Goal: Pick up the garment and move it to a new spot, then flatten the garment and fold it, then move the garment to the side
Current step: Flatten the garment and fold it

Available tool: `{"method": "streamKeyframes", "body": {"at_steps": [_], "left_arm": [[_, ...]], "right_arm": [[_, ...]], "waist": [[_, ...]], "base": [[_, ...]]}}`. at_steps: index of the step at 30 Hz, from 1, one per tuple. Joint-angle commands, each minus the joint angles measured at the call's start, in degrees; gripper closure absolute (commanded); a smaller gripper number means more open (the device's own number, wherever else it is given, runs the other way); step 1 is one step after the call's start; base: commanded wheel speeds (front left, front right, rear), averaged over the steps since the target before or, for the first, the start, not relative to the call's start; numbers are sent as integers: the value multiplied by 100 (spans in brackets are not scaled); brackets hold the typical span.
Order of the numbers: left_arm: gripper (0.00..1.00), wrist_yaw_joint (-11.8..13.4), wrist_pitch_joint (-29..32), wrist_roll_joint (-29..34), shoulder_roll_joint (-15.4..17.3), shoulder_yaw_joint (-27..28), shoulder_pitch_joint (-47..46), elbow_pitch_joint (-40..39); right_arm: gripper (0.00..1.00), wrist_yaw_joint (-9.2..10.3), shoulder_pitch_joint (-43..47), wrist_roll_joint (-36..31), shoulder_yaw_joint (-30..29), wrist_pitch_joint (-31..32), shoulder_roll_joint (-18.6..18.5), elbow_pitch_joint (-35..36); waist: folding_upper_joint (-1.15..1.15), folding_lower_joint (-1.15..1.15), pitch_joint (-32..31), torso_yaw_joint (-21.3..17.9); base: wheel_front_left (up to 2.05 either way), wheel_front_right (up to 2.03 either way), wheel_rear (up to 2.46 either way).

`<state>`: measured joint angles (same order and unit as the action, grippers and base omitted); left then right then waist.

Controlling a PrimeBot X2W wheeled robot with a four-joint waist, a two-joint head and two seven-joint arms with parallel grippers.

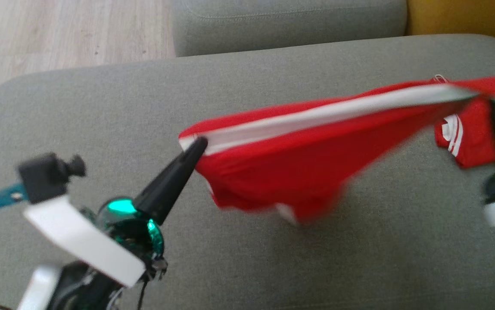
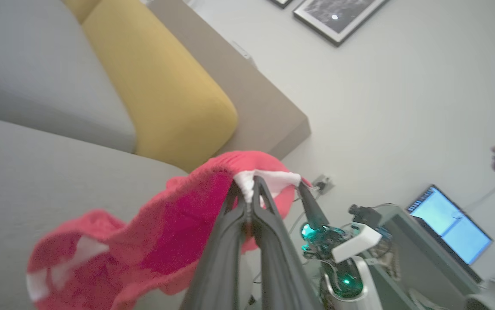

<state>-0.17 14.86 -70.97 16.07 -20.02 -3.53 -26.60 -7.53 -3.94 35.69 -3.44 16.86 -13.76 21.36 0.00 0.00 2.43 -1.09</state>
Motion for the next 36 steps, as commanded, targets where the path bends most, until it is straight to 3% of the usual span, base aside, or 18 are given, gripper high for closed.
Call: {"method": "streamKeyframes", "body": {"at_steps": [1,5,9,14,19,23,26,32,36], "left_arm": [[100,160,114,-173,128,360,-363,-520],[100,743,487,-728,62,589,-879,-1210],[100,1269,826,-917,100,733,-1722,-1165],[100,1370,968,-421,291,691,-2973,-198],[100,1016,523,470,280,548,-4405,1411],[100,610,-213,877,-71,598,-5578,2724],[100,160,-887,1376,-157,474,-6145,3612],[100,-438,-1732,1643,-419,208,-5876,5022],[100,-627,-1856,1666,-416,-107,-5240,5336]], "right_arm": [[100,4,-229,242,-145,254,-82,497],[100,4,-694,663,-594,950,34,1050],[100,4,-1399,699,-486,1581,138,924],[100,4,-2560,295,-324,2055,568,133],[100,4,-4124,-409,-143,1889,833,-1003],[100,4,-5389,-1009,-180,1110,979,-2111],[100,4,-5960,-1299,-122,491,1038,-2927],[100,4,-5625,-1185,511,-90,1038,-4046],[100,4,-4986,-962,932,-126,650,-4260]], "waist": [[0,0,31,-7],[0,0,205,-31],[0,0,631,-65],[0,0,1338,-39],[0,0,1911,-22],[0,0,2270,-51],[0,0,2385,-71],[0,0,2288,-100],[0,0,2220,-57]], "base": [[0,0,0],[0,0,0],[0,0,0],[0,0,0],[0,0,0],[0,0,0],[0,0,0],[0,0,0],[0,0,0]]}}
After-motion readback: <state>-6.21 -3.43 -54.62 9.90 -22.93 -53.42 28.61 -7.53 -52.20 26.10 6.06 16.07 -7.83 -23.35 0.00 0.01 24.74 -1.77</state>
